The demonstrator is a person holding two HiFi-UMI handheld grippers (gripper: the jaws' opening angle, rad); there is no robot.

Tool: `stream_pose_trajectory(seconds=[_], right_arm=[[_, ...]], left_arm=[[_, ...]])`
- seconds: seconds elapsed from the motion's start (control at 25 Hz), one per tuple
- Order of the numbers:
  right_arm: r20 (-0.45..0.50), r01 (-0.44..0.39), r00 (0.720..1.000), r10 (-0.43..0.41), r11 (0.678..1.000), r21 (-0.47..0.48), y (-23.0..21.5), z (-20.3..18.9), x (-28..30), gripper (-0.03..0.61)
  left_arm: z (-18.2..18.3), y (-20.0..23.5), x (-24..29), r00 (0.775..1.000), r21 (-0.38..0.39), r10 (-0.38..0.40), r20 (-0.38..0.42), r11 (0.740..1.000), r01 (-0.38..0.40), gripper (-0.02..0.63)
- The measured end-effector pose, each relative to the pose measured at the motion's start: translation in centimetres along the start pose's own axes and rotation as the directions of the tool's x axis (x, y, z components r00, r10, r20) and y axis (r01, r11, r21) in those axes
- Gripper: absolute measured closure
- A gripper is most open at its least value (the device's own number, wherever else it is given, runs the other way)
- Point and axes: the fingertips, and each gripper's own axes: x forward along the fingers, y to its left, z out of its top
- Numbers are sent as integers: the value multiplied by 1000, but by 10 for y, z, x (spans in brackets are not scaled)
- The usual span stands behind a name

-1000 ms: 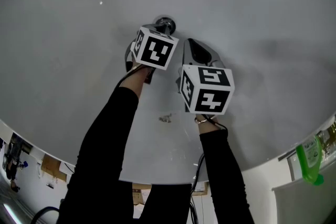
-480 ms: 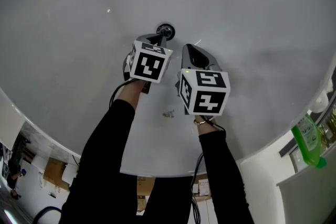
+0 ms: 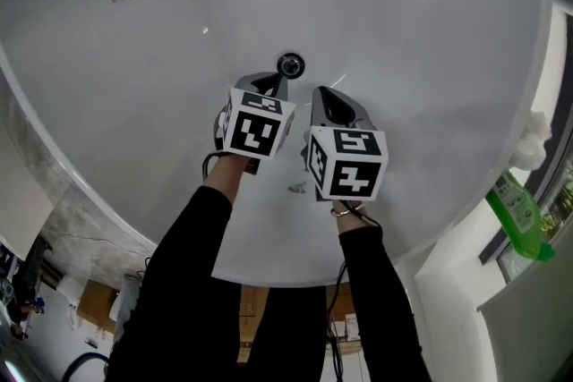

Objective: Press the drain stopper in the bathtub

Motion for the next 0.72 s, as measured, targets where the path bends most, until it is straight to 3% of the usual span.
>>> stream_pose_trajectory(seconds=[0.72], right_arm=[[105,-4,994,0,1000,30,33,17,-66,577]], left_arm=[[33,-23,-92,996,97,-45,72,995,38,609]])
